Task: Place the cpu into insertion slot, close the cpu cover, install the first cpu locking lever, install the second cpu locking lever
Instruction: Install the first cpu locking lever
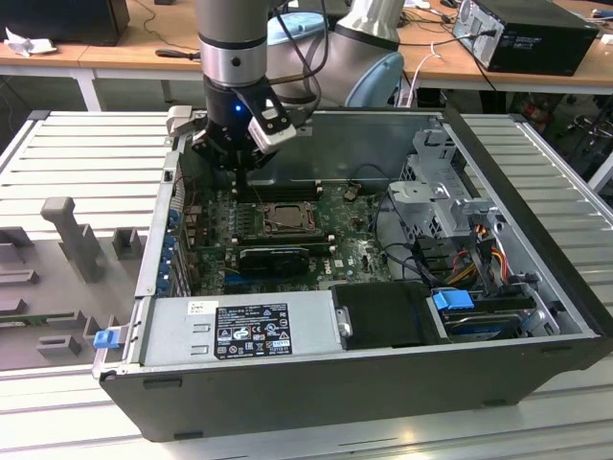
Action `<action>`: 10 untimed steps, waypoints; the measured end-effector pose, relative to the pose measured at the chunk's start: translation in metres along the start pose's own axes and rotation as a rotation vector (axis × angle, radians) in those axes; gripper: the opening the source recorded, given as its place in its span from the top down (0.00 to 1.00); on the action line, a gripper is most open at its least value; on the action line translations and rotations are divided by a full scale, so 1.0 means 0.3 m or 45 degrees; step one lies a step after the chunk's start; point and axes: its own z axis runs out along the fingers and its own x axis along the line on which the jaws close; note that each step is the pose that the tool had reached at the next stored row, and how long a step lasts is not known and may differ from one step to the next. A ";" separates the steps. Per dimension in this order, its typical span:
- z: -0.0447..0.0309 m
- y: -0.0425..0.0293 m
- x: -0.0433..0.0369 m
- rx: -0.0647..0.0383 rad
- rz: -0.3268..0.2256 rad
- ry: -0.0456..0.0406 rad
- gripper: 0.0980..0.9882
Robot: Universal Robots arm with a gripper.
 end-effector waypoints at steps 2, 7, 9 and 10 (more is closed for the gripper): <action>0.003 0.005 0.001 -0.025 -0.002 -0.002 0.99; 0.022 0.034 0.003 -0.059 -0.013 -0.004 0.99; 0.026 0.041 -0.012 -0.059 -0.015 -0.004 0.99; 0.027 0.042 -0.024 -0.059 -0.015 -0.004 0.99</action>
